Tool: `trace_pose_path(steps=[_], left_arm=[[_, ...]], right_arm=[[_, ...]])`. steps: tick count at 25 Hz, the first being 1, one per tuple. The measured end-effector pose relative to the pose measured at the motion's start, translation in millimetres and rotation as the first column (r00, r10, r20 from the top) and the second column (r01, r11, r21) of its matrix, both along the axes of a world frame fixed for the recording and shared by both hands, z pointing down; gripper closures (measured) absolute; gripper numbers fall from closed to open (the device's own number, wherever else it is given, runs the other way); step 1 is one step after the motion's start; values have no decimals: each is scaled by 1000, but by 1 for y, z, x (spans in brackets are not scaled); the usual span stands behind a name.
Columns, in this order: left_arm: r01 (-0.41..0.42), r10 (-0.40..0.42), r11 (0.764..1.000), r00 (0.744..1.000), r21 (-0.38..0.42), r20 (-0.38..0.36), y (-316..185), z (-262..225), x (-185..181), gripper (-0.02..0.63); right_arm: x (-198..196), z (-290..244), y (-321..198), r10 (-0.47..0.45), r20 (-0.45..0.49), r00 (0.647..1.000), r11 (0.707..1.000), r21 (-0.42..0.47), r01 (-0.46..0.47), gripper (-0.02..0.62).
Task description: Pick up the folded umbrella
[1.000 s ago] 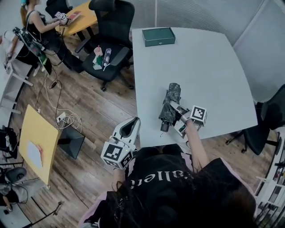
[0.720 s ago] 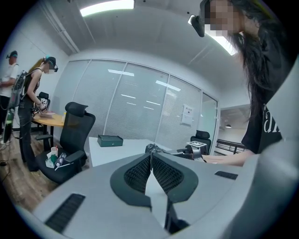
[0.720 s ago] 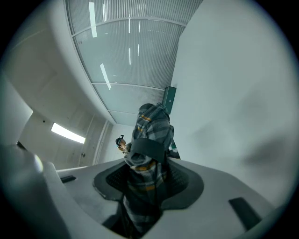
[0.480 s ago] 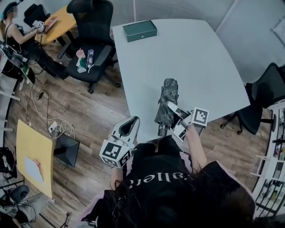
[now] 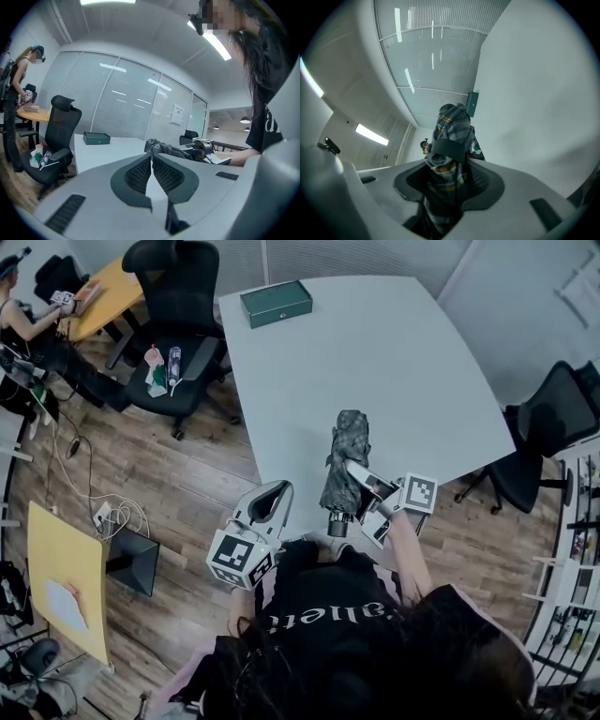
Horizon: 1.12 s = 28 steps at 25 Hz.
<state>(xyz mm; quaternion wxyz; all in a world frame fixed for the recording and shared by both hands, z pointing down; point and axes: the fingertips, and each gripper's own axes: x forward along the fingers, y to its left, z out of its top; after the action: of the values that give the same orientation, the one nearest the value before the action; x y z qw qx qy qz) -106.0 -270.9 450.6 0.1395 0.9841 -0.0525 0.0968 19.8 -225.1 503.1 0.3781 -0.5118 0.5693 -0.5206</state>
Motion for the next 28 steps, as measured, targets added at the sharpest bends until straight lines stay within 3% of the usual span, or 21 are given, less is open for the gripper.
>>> trace_pose_path(steps=[7,19,25,28], left_arm=[[15,-15,1000,1000,10,12,23,-5,10,575],[-3,3,1000,1000,23,18,114,-13,33,575],[15,-16,999,1000,49,21,191,-14,28,574],[26,-27,998,999,49,25,188,-14,27,575]], right_arm=[[0,-9,26,-30,-8,1000,1000,0,30,405],[10,-16,112,-60,-40,997,998,12,61,405],[6,-15,193,-79,-58,995,996,23,81,405],[8,-13,190,-92,-73,993,996,16,93,405]])
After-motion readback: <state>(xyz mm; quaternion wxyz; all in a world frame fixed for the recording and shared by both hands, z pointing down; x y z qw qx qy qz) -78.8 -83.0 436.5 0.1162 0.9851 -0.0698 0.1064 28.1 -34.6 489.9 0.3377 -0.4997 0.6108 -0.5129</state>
